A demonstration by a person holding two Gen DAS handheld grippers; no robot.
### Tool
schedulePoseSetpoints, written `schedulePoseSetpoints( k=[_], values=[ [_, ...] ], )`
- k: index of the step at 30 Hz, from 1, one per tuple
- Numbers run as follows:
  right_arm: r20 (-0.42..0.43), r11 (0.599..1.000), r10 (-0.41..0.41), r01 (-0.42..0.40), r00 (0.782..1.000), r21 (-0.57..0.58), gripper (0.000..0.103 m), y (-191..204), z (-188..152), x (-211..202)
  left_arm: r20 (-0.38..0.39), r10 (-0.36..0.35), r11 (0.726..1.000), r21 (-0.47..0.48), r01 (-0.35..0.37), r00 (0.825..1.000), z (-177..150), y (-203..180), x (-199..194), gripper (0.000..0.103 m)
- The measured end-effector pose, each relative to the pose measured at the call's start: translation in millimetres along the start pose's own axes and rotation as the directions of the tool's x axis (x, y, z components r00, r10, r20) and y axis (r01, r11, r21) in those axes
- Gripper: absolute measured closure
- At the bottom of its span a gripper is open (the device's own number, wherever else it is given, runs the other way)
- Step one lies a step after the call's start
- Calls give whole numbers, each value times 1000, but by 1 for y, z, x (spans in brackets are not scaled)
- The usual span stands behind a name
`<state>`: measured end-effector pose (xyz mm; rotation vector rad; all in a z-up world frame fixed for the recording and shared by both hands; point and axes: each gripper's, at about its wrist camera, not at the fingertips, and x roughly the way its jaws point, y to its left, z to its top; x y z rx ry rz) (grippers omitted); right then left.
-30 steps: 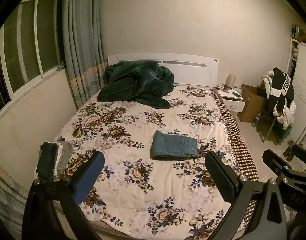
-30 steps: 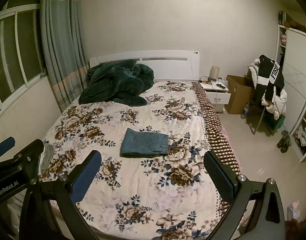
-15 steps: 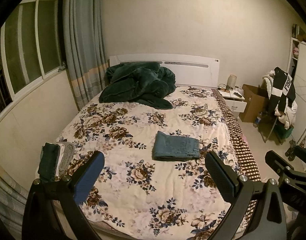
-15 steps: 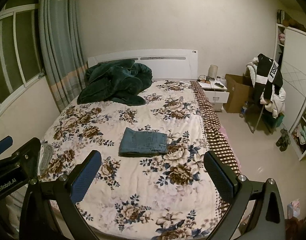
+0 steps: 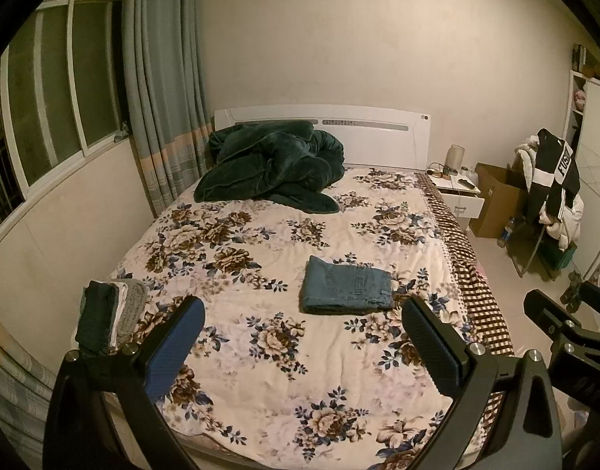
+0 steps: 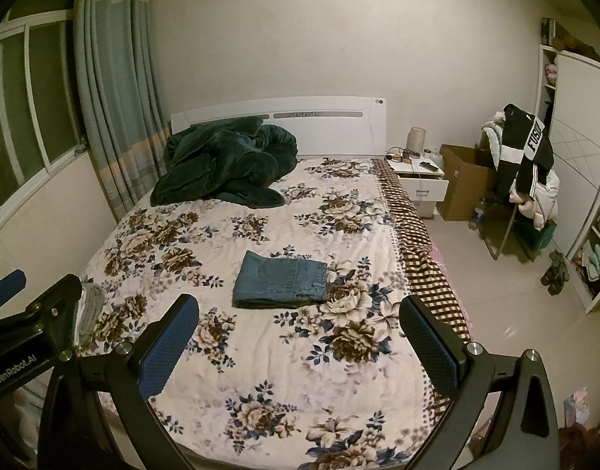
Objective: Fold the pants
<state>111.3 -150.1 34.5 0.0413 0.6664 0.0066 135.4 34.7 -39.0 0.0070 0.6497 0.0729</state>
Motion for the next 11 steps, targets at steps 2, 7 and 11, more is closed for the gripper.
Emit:
schedulePoseSetpoints(
  k=[2,7,11],
  values=[
    [0,1000,0,0,1000,2,0,0,0,0,2,0,1000,0,0,1000,0,0,0,0],
    [-2,1000,1,-1,1000,3,0,-1,0,0,4,2,1000,2,-2,1000,0,-1,0,0],
    [-3,1000,0,0,1000,4,0,-1,-1,-1,13,3,1000,1,-3,1000,-1,5,-2,0]
  ],
)
